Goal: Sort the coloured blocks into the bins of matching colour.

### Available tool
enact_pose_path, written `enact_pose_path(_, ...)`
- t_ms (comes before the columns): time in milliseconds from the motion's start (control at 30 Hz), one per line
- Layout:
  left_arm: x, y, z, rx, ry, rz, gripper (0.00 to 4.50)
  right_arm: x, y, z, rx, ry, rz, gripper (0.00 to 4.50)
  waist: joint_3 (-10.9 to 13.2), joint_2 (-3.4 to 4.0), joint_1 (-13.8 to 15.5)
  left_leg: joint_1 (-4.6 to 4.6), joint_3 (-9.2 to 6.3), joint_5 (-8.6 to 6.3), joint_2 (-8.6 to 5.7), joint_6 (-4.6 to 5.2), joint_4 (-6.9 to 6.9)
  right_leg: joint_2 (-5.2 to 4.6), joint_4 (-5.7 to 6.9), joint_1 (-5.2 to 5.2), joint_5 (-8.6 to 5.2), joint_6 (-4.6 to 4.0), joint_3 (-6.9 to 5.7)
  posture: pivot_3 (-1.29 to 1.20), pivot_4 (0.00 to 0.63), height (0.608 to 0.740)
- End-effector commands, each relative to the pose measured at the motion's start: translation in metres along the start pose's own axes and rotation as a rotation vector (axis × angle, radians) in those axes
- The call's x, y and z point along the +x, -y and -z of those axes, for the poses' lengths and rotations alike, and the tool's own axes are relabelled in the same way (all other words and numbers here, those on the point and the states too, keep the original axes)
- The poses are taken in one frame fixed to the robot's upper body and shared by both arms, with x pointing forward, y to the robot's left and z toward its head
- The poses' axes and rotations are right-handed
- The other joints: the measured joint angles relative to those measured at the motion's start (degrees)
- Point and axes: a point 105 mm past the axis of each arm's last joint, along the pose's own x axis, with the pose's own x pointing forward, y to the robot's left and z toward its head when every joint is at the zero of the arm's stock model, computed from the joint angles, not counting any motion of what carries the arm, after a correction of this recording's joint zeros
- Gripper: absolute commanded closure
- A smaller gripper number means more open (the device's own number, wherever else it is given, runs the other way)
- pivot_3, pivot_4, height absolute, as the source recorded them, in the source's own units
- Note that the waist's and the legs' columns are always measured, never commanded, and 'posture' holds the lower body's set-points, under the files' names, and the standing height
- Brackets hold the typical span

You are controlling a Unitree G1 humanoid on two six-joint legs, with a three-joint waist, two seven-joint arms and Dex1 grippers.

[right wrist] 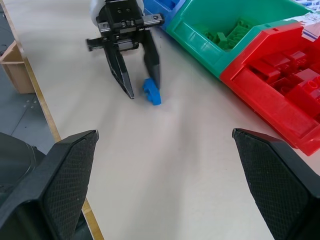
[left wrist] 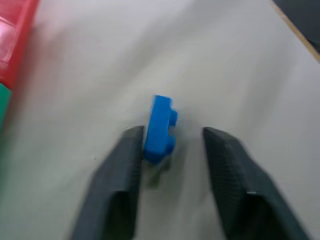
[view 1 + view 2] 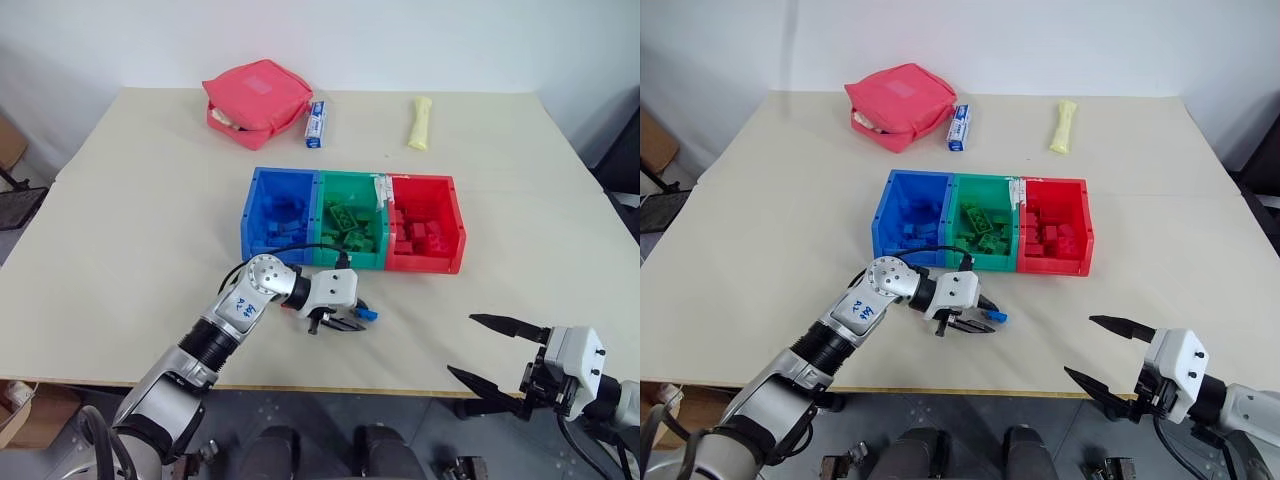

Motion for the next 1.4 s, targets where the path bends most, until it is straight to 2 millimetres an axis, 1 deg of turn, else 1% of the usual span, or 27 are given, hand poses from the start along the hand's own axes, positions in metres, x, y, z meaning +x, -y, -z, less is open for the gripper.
enact_pose_path(33, -0.002, -0.001, -0.005, 0.014, 0.022, -0.026, 3.98, 0.002, 0.002, -0.012, -0.032, 0.042, 0.006, 0.0, 0.0, 0.0, -0.03, 0.0, 0.0, 0.0, 0.0, 0.0, 0.0, 0.0, 0.0, 0.0, 0.0, 0.0, 0.0, 0.0, 0.15, 0.74)
enact_pose_path(67, -0.004, -0.002, -0.005, 0.009, 0.029, -0.041, 4.23, 0.004, 0.004, -0.013, -0.034, 0.051, 0.007, 0.0, 0.0, 0.0, -0.04, 0.0, 0.0, 0.0, 0.0, 0.0, 0.0, 0.0, 0.0, 0.0, 0.0, 0.0, 0.0, 0.0, 0.15, 0.74)
enact_pose_path(167, -0.014, -0.008, -0.006, -0.037, 0.093, -0.128, 4.23, 0.012, 0.009, -0.017, -0.03, 0.086, 0.009, 0.0, 0.0, 0.0, -0.2, 0.01, 0.0, 0.0, 0.02, 0.0, 0.01, 0.01, 0.01, -0.01, 0.0, 0.0, 0.01, 0.0, 0.15, 0.74)
enact_pose_path(267, -0.025, -0.01, -0.009, -0.063, 0.152, -0.188, 4.23, 0.017, 0.011, -0.018, -0.023, 0.099, -0.003, 0.0, 0.0, 0.0, -0.16, 0.0, -0.01, 0.01, 0.06, -0.02, 0.0, 0.02, 0.05, -0.05, 0.0, 0.0, 0.0, 0.0, 0.15, 0.74)
enact_pose_path(333, -0.037, -0.01, -0.022, -0.098, 0.26, -0.246, 4.23, 0.02, 0.013, -0.02, -0.017, 0.121, 0.0, 0.0, 0.0, 0.0, -0.06, -0.01, -0.02, 0.01, 0.06, -0.02, 0.0, 0.01, 0.04, -0.05, 0.0, 0.0, 0.0, 0.0, 0.15, 0.74)
enact_pose_path(400, -0.057, -0.012, -0.036, -0.143, 0.388, -0.346, 4.23, 0.025, 0.017, -0.024, -0.016, 0.161, 0.017, 0.0, 0.0, 0.0, -0.1, -0.02, -0.02, 0.01, 0.02, -0.01, 0.01, -0.06, 0.04, -0.04, 0.0, 0.0, 0.0, 0.0, 0.15, 0.74)
enact_pose_path(433, -0.063, -0.013, -0.04, -0.157, 0.421, -0.38, 4.23, 0.026, 0.018, -0.026, -0.017, 0.175, 0.025, 0.0, 0.0, 0.0, -0.09, -0.02, -0.03, 0.0, 0.03, -0.01, 0.02, -0.06, 0.02, -0.04, 0.0, 0.01, 0.01, 0.0, 0.15, 0.74)
enact_pose_path(500, -0.088, -0.013, -0.048, -0.208, 0.552, -0.505, 4.23, 0.03, 0.023, -0.032, -0.014, 0.219, 0.059, 0.0, 0.0, 0.01, -0.08, -0.02, -0.06, 0.01, 0.03, -0.02, 0.03, -0.07, 0.03, -0.03, 0.0, 0.01, -0.01, 0.0, 0.15, 0.74)
enact_pose_path(533, -0.1, -0.013, -0.046, -0.247, 0.593, -0.58, 4.23, 0.031, 0.024, -0.033, -0.009, 0.233, 0.066, 0.0, 0.0, 0.01, -0.12, -0.01, -0.05, 0.01, 0.04, -0.03, 0.02, -0.06, 0.02, -0.03, 0.0, 0.0, -0.01, 0.0, 0.15, 0.74)
enact_pose_path(633, -0.142, -0.019, -0.034, -0.292, 0.646, -0.904, 4.23, 0.034, 0.026, -0.035, 0.007, 0.266, 0.098, 0.0, 0.0, 0.01, -0.15, 0.0, -0.05, 0.01, 0.06, -0.04, 0.0, -0.05, 0.03, -0.04, 0.0, 0.01, -0.01, 0.0, 0.15, 0.74)
enact_pose_path(700, -0.161, -0.027, -0.028, -0.294, 0.628, -1.076, 4.23, 0.037, 0.027, -0.033, 0.016, 0.271, 0.114, 0.0, 0.0, 0.0, -0.05, 0.01, -0.05, 0.02, 0.06, -0.06, 0.0, -0.04, 0.03, -0.04, 0.0, 0.01, -0.01, 0.0, 0.15, 0.74)
enact_pose_path(767, -0.166, -0.035, -0.023, -0.279, 0.58, -1.151, 4.23, 0.04, 0.027, -0.032, 0.018, 0.272, 0.118, 0.0, -0.01, 0.0, 0.2, 0.01, -0.05, 0.02, 0.01, -0.05, 0.06, -0.05, 0.04, -0.01, 0.02, 0.03, -0.03, 0.0, 0.15, 0.74)
enact_pose_path(800, -0.164, -0.041, -0.019, -0.282, 0.546, -1.16, 4.23, 0.042, 0.027, -0.032, 0.018, 0.274, 0.114, 0.0, -0.01, -0.02, 0.38, 0.01, -0.05, 0.03, -0.02, -0.04, 0.06, -0.06, 0.04, 0.0, 0.03, 0.06, -0.03, 0.0, 0.15, 0.74)
enact_pose_path(867, -0.16, -0.049, -0.017, -0.287, 0.533, -1.15, 4.23, 0.046, 0.024, -0.033, 0.015, 0.277, 0.094, 0.0, -0.02, -0.03, 0.74, 0.01, -0.05, 0.04, -0.07, -0.02, 0.07, -0.05, 0.02, 0.01, 0.06, 0.1, -0.04, 0.0, 0.15, 0.74)
enact_pose_path(933, -0.153, -0.059, -0.016, -0.33, 0.541, -1.104, 4.23, 0.051, 0.02, -0.034, 0.012, 0.278, 0.063, 0.0, -0.02, -0.03, 0.78, 0.0, -0.03, 0.04, -0.09, -0.01, 0.06, -0.06, 0.02, 0.0, 0.06, 0.11, -0.04, 0.0, 0.15, 0.74)
enact_pose_path(1000, -0.149, -0.073, -0.006, -0.397, 0.493, -1.117, 4.23, 0.055, 0.019, -0.036, -0.003, 0.275, 0.042, 0.0, -0.02, -0.03, 0.68, 0.0, -0.03, 0.04, -0.08, -0.01, 0.05, -0.05, 0.02, -0.02, 0.06, 0.11, -0.04, 0.0, 0.15, 0.74)
enact_pose_path(1067, -0.153, -0.083, 0.004, -0.464, 0.469, -1.172, 3.51, 0.056, 0.024, -0.039, -0.017, 0.279, 0.051, 0.0, -0.02, -0.03, 0.47, 0.0, -0.02, 0.04, -0.07, -0.01, 0.04, -0.03, 0.02, -0.03, 0.06, 0.12, -0.05, 0.0, 0.15, 0.74)
enact_pose_path(1167, -0.154, -0.085, 0.0, -0.448, 0.474, -1.155, 2.71, 0.055, 0.028, -0.042, -0.022, 0.283, 0.063, 0.0, -0.02, -0.03, -0.09, -0.01, -0.02, 0.04, -0.06, -0.01, -0.02, -0.03, 0.03, -0.08, 0.06, 0.12, -0.04, 0.0, 0.15, 0.74)
enact_pose_path(1267, -0.159, -0.079, -0.003, -0.435, 0.494, -1.148, 1.76, 0.052, 0.031, -0.042, -0.026, 0.273, 0.061, 0.0, -0.02, -0.03, -0.23, -0.02, -0.01, 0.03, -0.02, -0.03, -0.08, -0.02, 0.09, -0.11, 0.06, 0.12, -0.05, 0.0, 0.15, 0.74)
enact_pose_path(1333, -0.161, -0.067, -0.005, -0.405, 0.503, -1.088, 1.16, 0.049, 0.033, -0.041, -0.03, 0.263, 0.059, 0.0, -0.02, -0.03, -0.29, -0.02, 0.0, 0.03, -0.02, -0.03, -0.07, -0.03, 0.03, -0.11, 0.06, 0.11, -0.03, 0.0, 0.15, 0.74)
enact_pose_path(1400, -0.163, -0.056, -0.002, -0.396, 0.486, -1.039, 0.52, 0.047, 0.035, -0.04, -0.032, 0.257, 0.058, 0.0, -0.02, -0.03, -0.35, -0.01, 0.0, 0.02, -0.01, -0.05, -0.07, -0.03, -0.01, -0.11, 0.06, 0.11, -0.02, 0.0, 0.15, 0.74)
